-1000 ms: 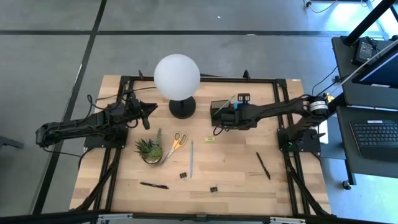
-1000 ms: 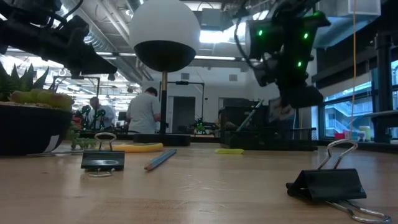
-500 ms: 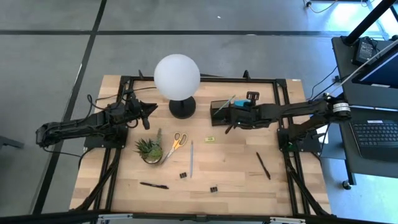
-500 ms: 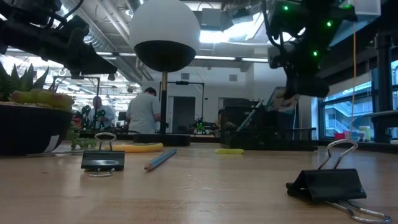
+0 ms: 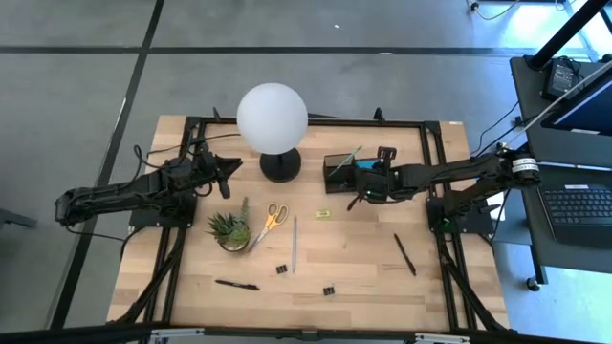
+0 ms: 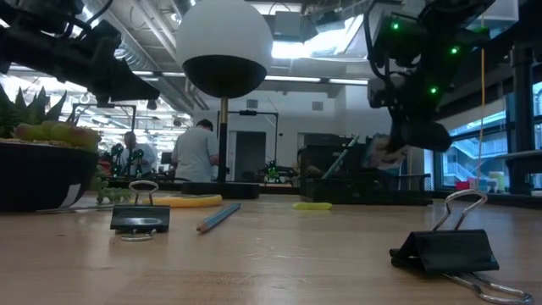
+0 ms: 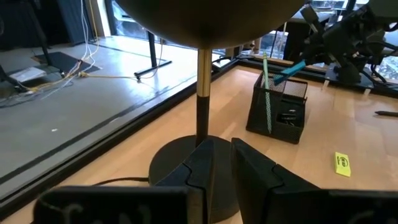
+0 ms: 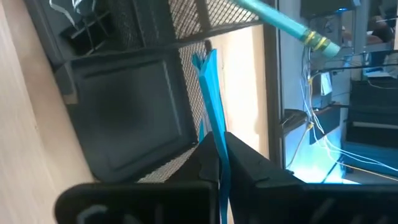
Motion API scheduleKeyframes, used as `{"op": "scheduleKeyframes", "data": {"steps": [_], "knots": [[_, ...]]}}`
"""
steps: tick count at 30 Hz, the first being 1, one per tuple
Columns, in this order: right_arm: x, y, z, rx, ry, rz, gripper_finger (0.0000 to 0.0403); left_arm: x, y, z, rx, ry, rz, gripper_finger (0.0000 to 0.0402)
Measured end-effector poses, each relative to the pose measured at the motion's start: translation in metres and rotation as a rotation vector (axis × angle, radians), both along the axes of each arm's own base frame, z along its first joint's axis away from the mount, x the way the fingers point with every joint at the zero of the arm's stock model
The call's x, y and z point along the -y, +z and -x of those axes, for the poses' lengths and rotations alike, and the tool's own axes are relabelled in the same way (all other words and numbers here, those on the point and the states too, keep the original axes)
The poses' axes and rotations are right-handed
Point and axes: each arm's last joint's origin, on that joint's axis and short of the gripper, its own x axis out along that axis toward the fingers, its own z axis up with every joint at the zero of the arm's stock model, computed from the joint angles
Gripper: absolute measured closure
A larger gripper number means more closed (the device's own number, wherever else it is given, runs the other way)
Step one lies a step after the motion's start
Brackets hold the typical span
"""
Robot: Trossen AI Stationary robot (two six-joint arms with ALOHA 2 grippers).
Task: Pick and place office supplies into organizer
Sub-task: Put the blue sticky note into the desk organizer
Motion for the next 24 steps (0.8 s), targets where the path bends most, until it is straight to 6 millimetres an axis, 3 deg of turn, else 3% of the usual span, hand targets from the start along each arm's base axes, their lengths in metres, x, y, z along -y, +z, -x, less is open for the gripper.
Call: {"op": "scheduleKeyframes", "data": {"steps": [24], "knots": [[-0.0002, -0.0087, -0.0040, -0.022, 0.003, -0.036, 0.0389, -0.0001, 0.0000, 0.0001, -0.007, 0.002, -0.010, 0.0355]]}}
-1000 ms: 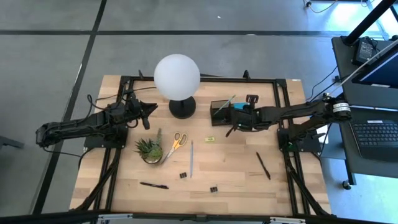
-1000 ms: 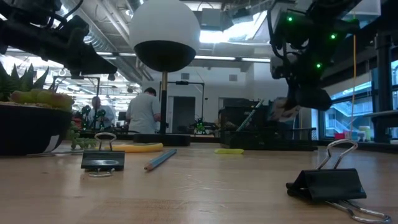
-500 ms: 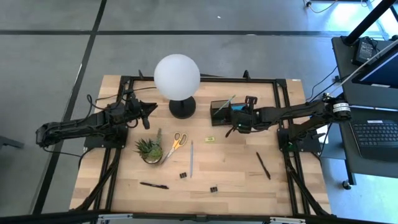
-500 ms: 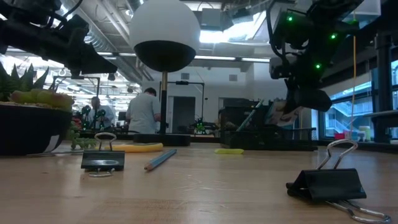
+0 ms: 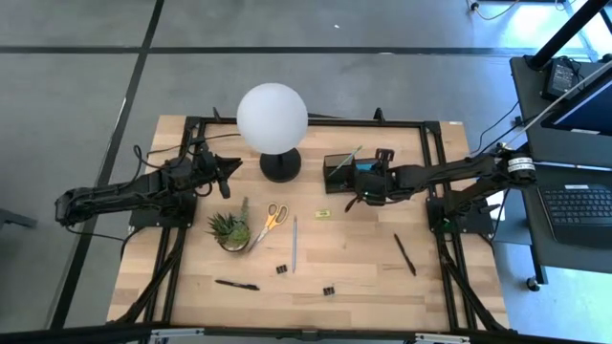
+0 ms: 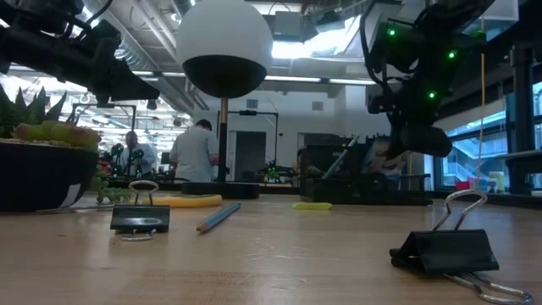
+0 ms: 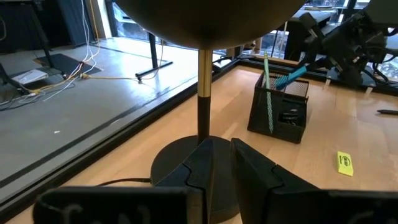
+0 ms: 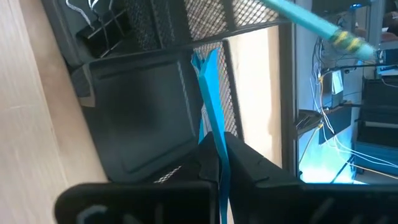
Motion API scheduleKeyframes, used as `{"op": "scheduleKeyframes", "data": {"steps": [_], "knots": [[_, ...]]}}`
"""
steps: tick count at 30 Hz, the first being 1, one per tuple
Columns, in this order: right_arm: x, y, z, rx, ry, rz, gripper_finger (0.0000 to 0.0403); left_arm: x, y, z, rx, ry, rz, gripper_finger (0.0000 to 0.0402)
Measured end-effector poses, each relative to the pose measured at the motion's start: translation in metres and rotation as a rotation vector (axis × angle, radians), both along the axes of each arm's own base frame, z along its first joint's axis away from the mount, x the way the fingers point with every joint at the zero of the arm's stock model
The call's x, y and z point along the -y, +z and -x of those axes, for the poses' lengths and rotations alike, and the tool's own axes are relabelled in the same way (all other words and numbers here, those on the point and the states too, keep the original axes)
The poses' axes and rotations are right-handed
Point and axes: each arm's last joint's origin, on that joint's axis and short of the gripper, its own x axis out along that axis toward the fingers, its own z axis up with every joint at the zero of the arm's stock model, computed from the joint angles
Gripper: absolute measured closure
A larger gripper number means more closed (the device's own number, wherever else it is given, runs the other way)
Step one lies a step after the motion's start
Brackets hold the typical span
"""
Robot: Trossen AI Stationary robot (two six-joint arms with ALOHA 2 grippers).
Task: Pick and place office supplies into organizer
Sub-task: Put the blue sticky note into the desk organizer
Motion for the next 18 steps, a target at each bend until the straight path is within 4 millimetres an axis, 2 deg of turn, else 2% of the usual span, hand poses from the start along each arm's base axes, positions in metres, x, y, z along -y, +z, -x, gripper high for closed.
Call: {"op": "scheduleKeyframes", "data": {"steps": [18], "knots": [[0.000, -0.022, -0.008, -0.091, 0.001, -0.004, 0.0389, 0.000, 0.000, 0.000, -0.001, 0.000, 0.000, 0.0355]]}}
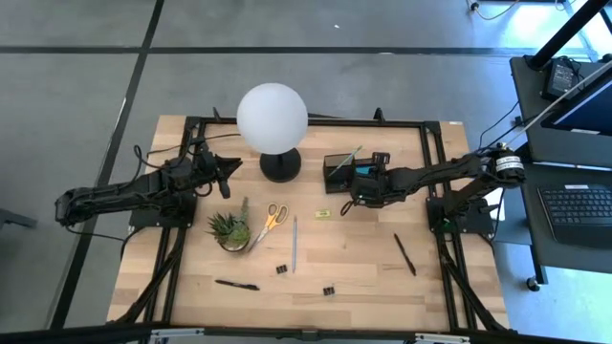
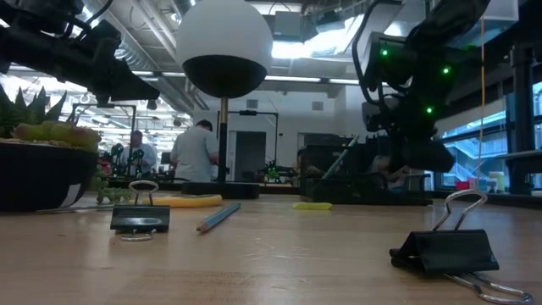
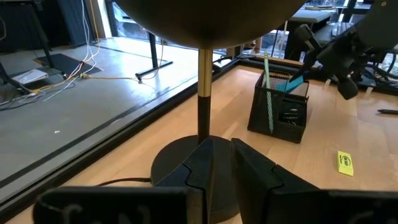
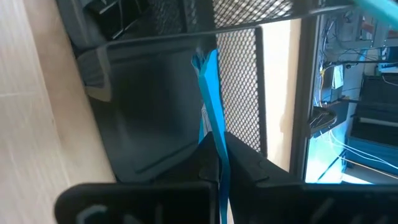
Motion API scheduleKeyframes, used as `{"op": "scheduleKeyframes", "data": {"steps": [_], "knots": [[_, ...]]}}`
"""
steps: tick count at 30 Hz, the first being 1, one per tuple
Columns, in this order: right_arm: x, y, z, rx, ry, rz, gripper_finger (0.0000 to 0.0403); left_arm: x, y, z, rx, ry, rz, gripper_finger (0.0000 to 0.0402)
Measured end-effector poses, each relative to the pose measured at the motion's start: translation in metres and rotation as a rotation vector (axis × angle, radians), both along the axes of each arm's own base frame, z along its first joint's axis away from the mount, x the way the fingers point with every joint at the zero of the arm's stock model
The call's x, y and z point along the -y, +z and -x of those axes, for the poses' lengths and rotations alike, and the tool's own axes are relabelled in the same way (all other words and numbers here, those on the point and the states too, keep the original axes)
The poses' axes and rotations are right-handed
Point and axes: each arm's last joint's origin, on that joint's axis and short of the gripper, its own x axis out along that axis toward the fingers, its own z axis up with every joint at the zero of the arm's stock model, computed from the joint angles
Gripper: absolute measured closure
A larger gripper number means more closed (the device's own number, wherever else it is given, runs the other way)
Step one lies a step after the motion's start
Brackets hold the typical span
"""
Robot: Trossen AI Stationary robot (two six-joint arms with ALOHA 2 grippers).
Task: Pick and place office supplies into organizer
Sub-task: Put the blue sticky note into the desk organizer
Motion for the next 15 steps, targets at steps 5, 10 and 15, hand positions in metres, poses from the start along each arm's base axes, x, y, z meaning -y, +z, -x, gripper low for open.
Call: {"op": "scheduleKeyframes", "data": {"steps": [5, 10, 15], "knots": [[0.0001, -0.0040, -0.0010, -0.017, 0.000, -0.001, 0.0389, 0.0000, -0.0001, 0.0000, 0.000, 0.000, 0.000, 0.0355], [0.0001, -0.0040, -0.0011, -0.018, 0.003, 0.000, 0.0382, 0.0000, 0.0000, 0.0000, 0.000, 0.000, 0.000, 0.0355], [0.0015, -0.0040, -0.0009, -0.017, -0.003, 0.000, 0.0361, 0.0000, -0.0001, 0.0000, 0.000, 0.000, 0.000, 0.0355]]}}
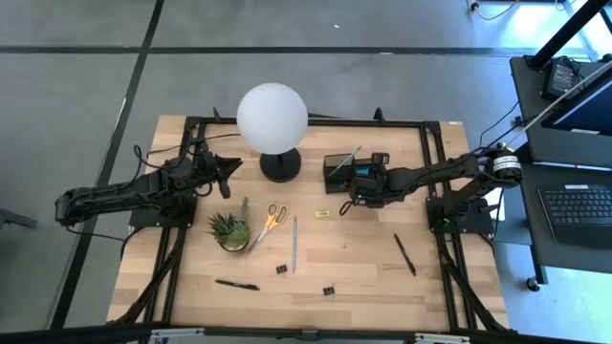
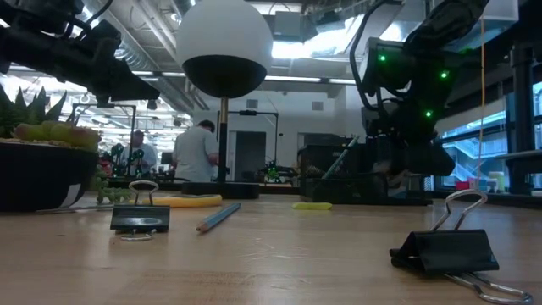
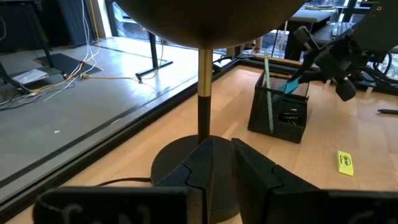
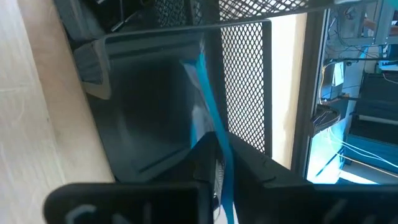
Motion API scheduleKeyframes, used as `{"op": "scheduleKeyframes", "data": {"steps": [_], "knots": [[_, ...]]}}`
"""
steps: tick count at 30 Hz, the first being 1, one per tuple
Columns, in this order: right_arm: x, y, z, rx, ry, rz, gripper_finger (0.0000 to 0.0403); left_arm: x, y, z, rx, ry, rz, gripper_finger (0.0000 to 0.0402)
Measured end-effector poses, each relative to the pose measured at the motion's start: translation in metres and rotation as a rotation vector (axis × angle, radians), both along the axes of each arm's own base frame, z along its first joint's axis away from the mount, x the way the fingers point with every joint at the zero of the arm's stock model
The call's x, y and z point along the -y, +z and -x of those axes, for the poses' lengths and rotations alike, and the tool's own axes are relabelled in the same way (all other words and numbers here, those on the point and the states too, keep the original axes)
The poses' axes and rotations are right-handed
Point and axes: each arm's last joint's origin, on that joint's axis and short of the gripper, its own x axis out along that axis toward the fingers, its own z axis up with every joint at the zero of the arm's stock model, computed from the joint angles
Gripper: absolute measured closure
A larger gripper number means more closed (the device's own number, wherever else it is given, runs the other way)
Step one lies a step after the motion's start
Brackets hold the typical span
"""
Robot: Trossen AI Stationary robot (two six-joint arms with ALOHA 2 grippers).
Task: Pick and place office supplies into organizer
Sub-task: Put the blue sticky note into the desk organizer
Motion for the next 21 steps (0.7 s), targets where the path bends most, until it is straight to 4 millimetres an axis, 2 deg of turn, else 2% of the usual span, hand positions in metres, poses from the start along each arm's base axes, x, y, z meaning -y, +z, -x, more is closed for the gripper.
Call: {"op": "scheduleKeyframes", "data": {"steps": [11, 21], "knots": [[0.0000, 0.0000, 0.0000, 0.001, -0.001, 0.000, 0.0302, 0.0000, 0.0000, 0.0000, 0.000, 0.000, 0.000, 0.0355], [-0.0002, 0.0001, 0.0003, -0.003, 0.002, -0.005, 0.0297, 0.0000, 0.0000, 0.0000, 0.000, 0.000, 0.000, 0.0355]]}}
